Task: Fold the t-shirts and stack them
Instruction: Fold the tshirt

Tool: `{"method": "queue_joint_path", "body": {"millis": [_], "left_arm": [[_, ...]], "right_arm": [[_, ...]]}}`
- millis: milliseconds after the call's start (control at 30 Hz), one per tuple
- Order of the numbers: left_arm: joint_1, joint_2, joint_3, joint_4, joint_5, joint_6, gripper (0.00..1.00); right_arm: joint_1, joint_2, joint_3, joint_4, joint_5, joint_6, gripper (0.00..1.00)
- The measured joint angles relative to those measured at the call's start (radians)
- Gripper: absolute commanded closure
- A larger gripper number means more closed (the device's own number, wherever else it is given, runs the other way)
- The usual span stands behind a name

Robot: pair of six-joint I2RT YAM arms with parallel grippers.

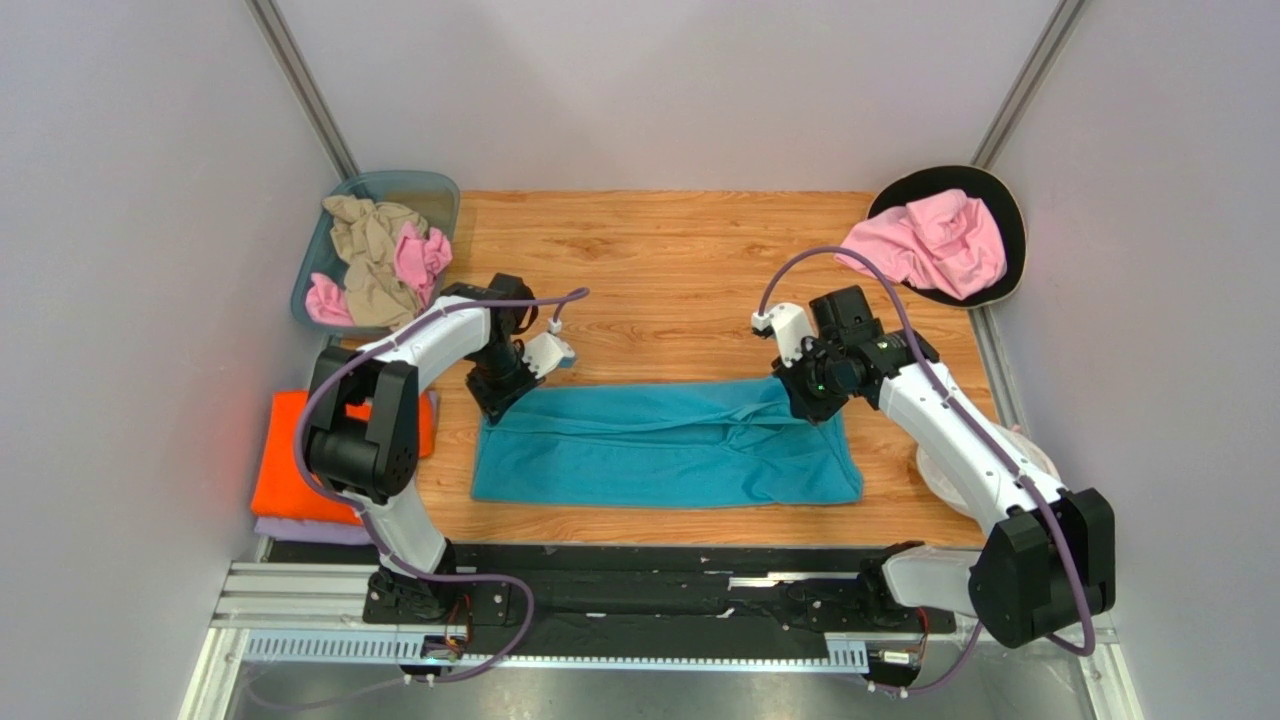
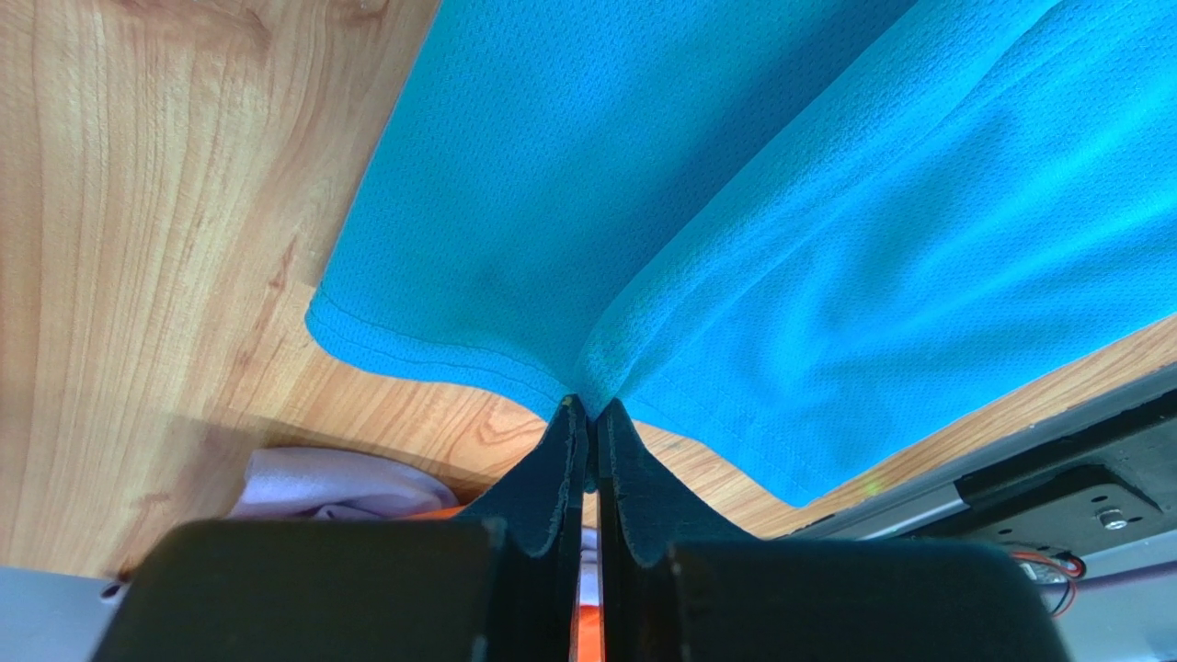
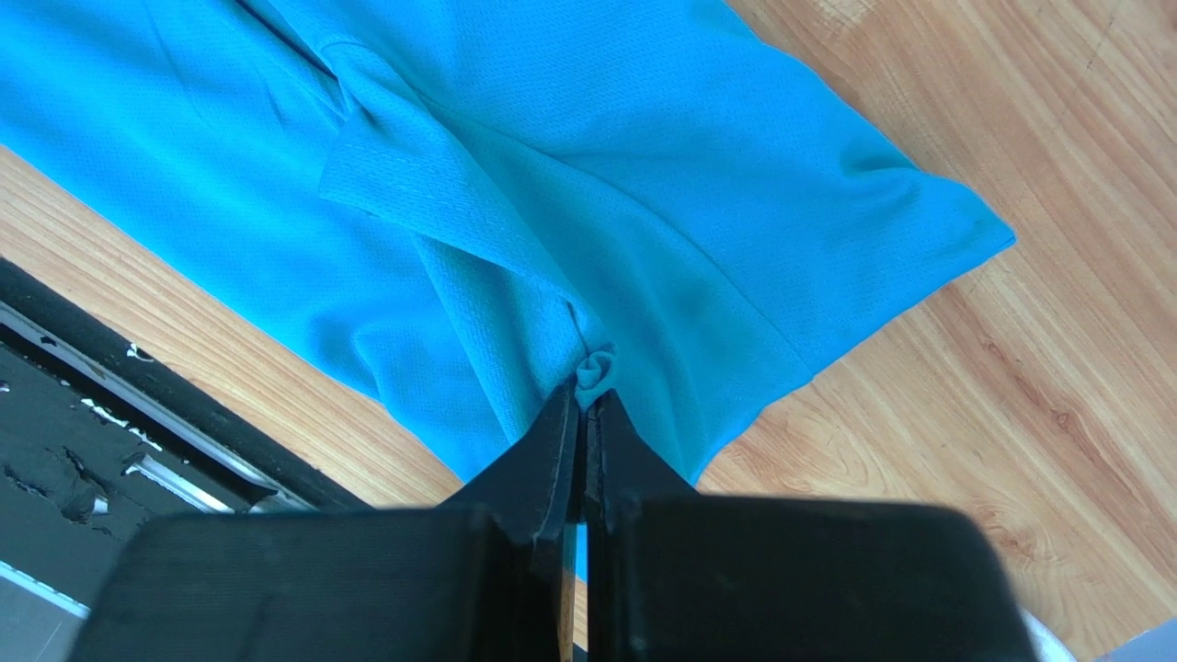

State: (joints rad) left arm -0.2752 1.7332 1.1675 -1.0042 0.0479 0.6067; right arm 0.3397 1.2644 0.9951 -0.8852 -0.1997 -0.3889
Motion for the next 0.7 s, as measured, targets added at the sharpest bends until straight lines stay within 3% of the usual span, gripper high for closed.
{"method": "queue_joint_path", "body": {"millis": [333, 433, 467, 533, 700], "left_arm": [[0.000, 0.003, 0.000, -0.001, -0.001, 0.000, 1.00], [0.000, 0.005, 0.000, -0.001, -0.001, 0.000, 1.00], [0.000, 0.005, 0.000, -0.001, -0.001, 0.000, 1.00], [0.000, 0.006, 0.000, -0.001, -0.001, 0.000, 1.00], [0.000, 0.016, 0.000, -0.001, -0.001, 0.000, 1.00]], "right_arm": [[0.023, -0.009, -0.077, 0.004, 0.000, 0.013, 0.99], [0.033, -0.003, -0.096, 0.008, 0.003, 0.024, 0.76], [0.034, 0.000, -0.099, 0.007, 0.008, 0.026, 0.59], [0.038, 0.006, -0.100, 0.009, 0.014, 0.036, 0.42], [0.042, 0.010, -0.100, 0.013, 0.025, 0.037, 0.38]]}}
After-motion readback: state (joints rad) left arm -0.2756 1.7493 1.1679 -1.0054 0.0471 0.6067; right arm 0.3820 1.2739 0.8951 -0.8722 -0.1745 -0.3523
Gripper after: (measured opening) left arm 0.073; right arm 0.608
